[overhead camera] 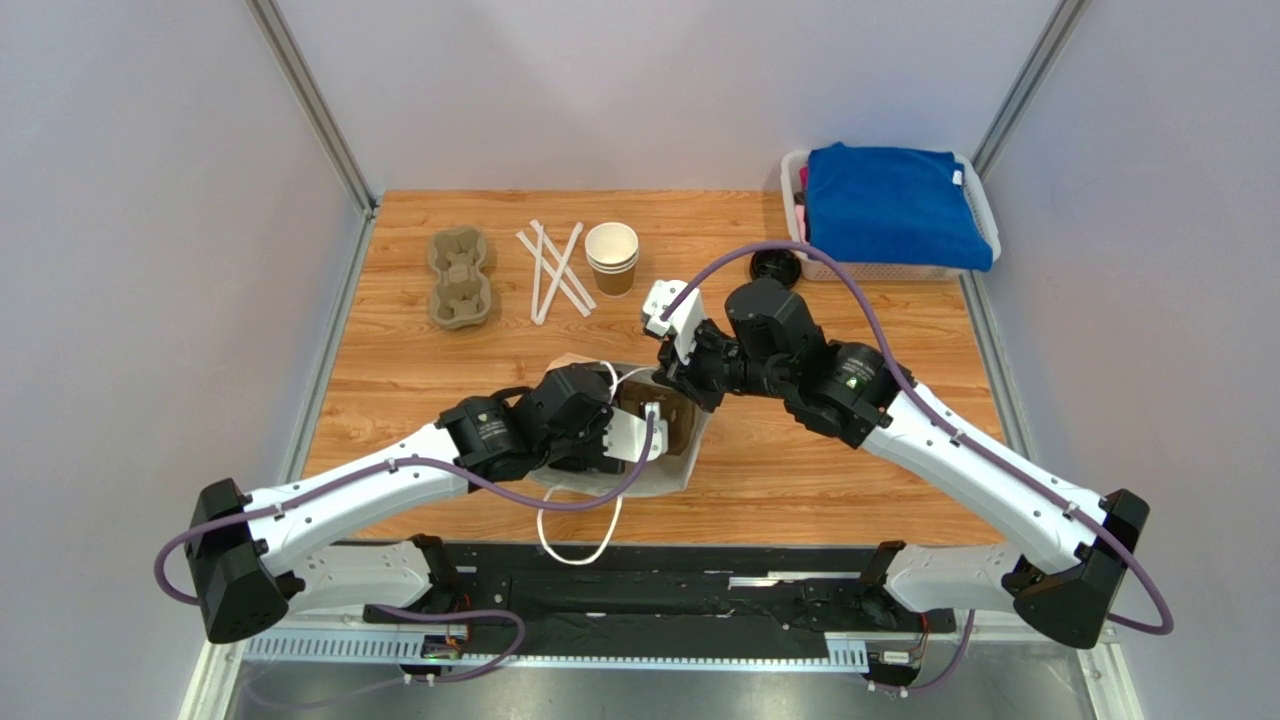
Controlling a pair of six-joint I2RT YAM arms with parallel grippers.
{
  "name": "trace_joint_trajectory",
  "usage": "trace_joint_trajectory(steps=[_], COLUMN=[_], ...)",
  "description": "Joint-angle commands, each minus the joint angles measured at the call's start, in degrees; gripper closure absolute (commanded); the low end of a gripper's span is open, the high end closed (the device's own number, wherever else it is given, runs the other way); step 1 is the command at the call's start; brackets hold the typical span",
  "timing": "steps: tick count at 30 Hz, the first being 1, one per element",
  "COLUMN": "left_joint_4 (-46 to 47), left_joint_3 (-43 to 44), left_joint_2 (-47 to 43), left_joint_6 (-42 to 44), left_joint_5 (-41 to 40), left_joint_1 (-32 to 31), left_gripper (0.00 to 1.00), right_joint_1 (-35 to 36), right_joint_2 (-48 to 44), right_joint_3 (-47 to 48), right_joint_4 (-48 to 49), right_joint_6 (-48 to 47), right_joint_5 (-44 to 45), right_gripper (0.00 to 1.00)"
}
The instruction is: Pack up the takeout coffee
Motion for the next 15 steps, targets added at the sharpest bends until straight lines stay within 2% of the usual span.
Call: trace_joint_trajectory(steps=[1,15], left_joint_4=[-1.18,-1.72], left_joint_3=[0.88,2.02], left_joint_2=[1.62,4.35], left_joint_6=[-0.95,-0.25], left_joint_5=[0.12,4.69], left_joint_1=[-0.01,1.49], left_gripper=[0.76,0.76], right_joint_1=[-0.07,-0.16], right_joint_2=[-0.50,-1.38], right_joint_3=[2.24,1.02], right_joint_4=[1.00,2.22], right_joint_6=[-0.57,-1.28], right_joint_5=[-0.31,-4.00], right_gripper=[1.00,1.00])
